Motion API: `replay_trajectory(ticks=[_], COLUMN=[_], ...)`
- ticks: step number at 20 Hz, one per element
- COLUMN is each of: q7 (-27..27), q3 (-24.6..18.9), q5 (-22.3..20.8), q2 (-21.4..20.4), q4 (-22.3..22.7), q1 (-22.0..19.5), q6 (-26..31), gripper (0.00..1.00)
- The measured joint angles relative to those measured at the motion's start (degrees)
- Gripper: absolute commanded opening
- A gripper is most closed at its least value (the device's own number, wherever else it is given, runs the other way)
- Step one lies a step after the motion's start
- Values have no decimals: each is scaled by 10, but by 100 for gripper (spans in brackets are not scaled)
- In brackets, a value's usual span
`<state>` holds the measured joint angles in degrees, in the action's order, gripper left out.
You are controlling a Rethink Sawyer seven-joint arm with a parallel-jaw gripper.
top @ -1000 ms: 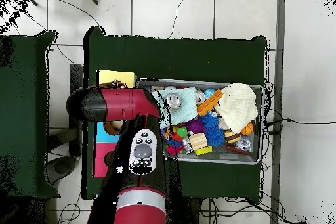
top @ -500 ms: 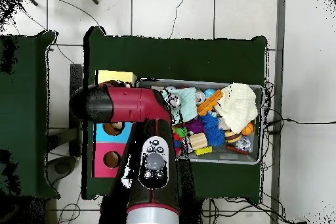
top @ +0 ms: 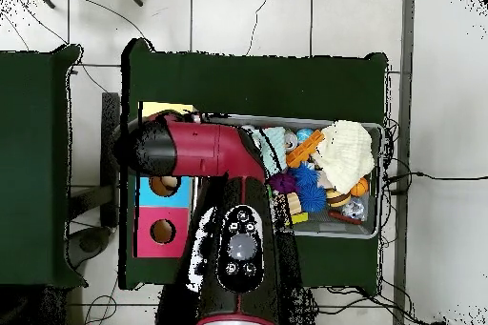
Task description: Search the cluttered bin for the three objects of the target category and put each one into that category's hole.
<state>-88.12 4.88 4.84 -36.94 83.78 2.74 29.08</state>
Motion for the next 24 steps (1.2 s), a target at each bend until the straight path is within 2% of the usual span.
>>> replay_trajectory(ticks=[13, 24], q7=[0, 0], q3=[0, -1], q5=[-4, -21], q2=[-4, -5], q4=[0, 4], q1=[-4, -32], q6=[0, 0], gripper=[100, 100])
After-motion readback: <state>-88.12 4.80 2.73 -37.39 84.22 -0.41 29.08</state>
